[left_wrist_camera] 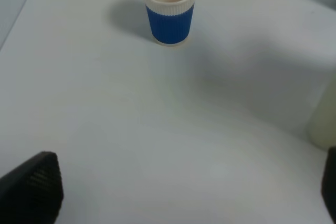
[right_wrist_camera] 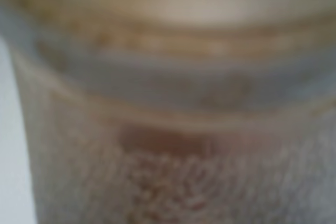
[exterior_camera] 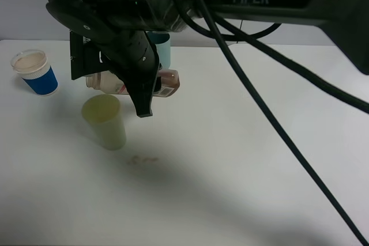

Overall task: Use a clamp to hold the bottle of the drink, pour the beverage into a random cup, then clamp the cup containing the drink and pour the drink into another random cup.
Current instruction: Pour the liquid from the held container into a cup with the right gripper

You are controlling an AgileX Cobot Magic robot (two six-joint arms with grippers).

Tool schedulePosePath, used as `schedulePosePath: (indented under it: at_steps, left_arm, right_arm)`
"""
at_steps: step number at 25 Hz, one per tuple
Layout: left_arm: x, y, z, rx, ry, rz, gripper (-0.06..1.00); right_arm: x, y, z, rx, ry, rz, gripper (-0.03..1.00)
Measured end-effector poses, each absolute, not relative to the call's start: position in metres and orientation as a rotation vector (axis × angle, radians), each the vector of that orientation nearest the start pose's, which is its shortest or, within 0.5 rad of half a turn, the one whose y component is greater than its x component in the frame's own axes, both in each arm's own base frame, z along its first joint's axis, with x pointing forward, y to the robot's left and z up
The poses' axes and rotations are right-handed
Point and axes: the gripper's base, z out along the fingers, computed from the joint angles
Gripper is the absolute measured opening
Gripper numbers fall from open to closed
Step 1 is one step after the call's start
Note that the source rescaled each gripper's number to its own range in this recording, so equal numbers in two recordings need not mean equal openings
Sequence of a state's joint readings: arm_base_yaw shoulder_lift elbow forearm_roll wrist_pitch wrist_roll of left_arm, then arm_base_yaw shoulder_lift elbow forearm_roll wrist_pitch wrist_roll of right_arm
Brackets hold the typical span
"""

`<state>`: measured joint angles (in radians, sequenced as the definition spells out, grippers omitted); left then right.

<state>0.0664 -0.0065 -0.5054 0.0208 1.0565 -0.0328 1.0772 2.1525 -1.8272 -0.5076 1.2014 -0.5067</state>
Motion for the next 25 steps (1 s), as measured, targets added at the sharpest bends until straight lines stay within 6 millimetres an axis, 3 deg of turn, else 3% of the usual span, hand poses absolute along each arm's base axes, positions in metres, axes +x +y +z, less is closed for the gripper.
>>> schedulePosePath:
  at_steps: [25]
  left_arm:
    - [-0.0065,0.0012,0.2791,-0.102,2.026,0.046,1.0]
  right_arm:
    - [0.2423,0.3814,0.2216,-2.172,1.782,-0.655,0.01]
